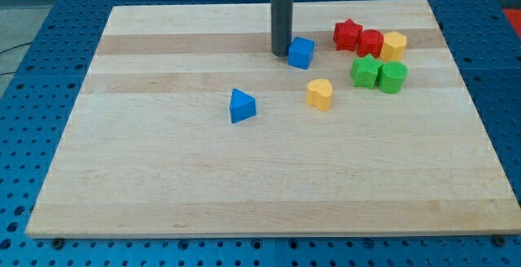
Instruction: Move the arm parallel to the blue triangle
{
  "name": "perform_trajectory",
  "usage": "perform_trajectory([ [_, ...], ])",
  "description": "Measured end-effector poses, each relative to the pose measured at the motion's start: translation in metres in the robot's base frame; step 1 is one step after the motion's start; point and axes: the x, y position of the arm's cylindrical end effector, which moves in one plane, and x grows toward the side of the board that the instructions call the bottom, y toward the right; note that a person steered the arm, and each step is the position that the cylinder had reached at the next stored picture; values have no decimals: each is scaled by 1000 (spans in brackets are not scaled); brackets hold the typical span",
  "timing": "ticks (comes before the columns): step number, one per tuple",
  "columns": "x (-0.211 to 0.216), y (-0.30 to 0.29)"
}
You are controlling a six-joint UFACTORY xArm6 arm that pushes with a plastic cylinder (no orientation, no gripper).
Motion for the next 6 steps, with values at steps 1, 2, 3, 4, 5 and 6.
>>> perform_trajectory([
  [1,9,7],
  [2,-9,19],
  [3,0,40],
  [4,37,51],
  [5,6,12],
  [6,7,-98],
])
